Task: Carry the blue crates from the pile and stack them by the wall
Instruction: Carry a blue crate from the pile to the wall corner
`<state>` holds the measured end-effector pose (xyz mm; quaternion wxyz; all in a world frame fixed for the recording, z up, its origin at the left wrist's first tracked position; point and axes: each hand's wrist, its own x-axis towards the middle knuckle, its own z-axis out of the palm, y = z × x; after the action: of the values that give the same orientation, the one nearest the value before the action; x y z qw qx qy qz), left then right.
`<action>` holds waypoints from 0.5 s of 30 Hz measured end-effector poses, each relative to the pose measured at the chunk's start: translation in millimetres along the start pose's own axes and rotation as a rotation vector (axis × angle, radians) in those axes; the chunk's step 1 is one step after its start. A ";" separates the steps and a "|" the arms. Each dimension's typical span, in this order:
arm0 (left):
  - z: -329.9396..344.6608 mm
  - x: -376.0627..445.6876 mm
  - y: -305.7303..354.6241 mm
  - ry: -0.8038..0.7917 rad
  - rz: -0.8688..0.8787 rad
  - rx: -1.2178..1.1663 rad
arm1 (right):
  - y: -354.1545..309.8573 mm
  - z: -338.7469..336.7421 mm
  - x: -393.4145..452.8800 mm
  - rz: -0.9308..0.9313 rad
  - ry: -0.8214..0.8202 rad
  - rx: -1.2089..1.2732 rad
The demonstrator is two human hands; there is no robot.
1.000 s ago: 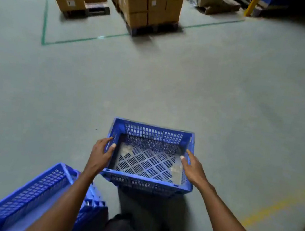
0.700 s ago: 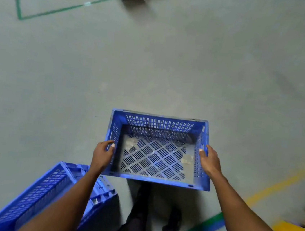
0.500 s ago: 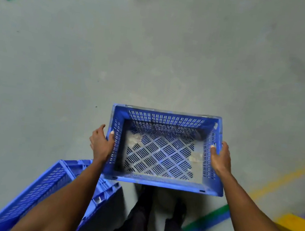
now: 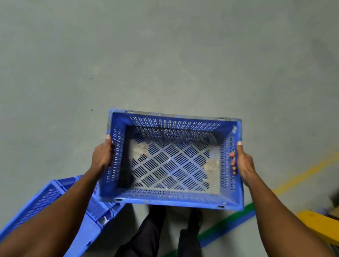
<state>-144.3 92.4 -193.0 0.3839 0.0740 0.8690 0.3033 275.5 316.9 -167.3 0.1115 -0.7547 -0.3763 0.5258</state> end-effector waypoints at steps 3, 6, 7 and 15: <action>-6.4 -4.4 7.8 0.020 0.022 0.031 | -5.7 -8.7 -16.6 0.002 0.045 0.004; -17.1 -18.8 30.4 -0.008 0.040 0.036 | -9.7 -29.6 -39.1 -0.003 0.076 0.033; -20.6 -24.5 39.2 -0.026 0.041 0.031 | -10.2 -39.5 -47.9 0.007 0.076 0.064; -14.9 -104.6 147.3 -0.187 0.235 0.022 | 12.8 -135.2 -130.9 0.008 0.185 0.300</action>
<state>-97.6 166.2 -34.1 0.4243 0.2075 0.8179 0.3286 378.5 249.1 -24.5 0.2548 -0.7762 -0.2787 0.5049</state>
